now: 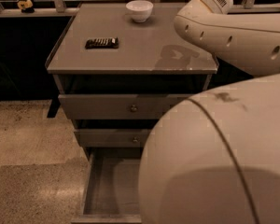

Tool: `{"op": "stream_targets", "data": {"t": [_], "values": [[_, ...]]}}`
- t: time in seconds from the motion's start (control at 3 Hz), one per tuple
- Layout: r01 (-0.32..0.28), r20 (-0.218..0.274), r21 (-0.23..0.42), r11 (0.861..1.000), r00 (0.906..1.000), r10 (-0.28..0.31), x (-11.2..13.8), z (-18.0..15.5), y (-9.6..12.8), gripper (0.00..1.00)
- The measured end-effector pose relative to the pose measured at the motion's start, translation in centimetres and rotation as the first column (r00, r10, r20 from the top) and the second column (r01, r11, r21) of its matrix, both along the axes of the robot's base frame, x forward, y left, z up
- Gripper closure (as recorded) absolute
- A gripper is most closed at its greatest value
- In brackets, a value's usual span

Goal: Pick sponge from bottom drawer and place on counter

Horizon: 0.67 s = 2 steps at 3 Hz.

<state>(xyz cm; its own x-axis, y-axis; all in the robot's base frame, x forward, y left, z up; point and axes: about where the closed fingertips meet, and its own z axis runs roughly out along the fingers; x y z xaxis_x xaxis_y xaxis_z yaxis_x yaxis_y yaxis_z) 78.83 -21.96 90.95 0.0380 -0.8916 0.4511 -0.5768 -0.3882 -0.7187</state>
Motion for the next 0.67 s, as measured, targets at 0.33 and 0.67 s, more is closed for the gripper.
{"op": "stream_targets", "data": {"t": [0.33,0.67], "values": [[-0.02,-0.029,0.0,1.0,0.9994,0.02,0.2,-0.1,0.0,1.0],[-0.03,-0.185,0.012,0.999,0.9822,0.032,1.1,-4.6,-0.1,1.0]]}}
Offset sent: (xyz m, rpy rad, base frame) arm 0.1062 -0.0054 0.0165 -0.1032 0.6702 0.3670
